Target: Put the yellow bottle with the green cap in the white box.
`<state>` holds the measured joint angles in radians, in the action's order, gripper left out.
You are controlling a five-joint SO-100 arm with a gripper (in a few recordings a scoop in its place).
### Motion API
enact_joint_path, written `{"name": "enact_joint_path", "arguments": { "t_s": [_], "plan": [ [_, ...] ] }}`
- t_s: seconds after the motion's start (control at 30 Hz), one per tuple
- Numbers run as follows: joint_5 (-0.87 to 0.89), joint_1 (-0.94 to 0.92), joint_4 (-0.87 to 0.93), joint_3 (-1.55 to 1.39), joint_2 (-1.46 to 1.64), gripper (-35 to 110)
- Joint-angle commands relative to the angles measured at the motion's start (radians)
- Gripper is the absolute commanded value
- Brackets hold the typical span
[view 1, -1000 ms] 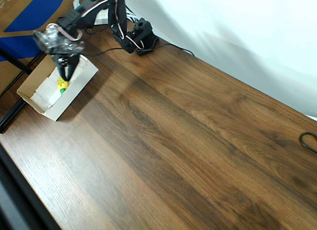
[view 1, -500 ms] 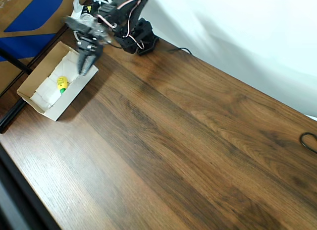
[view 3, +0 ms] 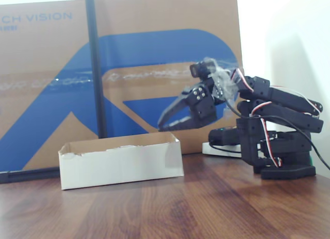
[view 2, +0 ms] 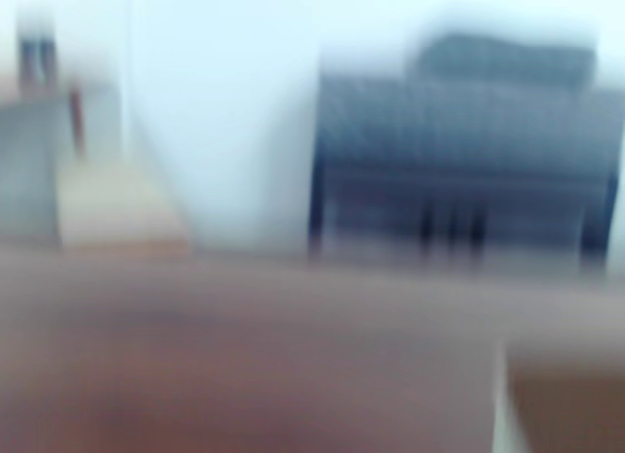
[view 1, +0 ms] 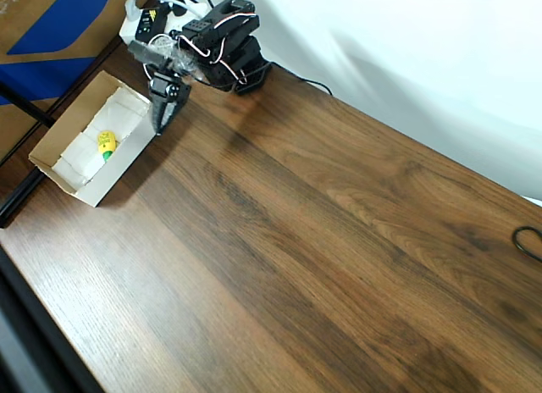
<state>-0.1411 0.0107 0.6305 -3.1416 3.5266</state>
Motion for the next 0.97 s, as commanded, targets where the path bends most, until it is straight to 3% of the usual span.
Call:
{"name": "enact_joint_path", "arguments": {
  "t_s": [0.0,0.33,0.93],
  "plan": [
    [0.006,-0.006,0.106,-0.014,0.046,0],
    [-0.133,0.106,0.644,-0.014,0.041,0],
    [-0.067,0.087,0.653,-0.014,0.038,0]
  ]
}}
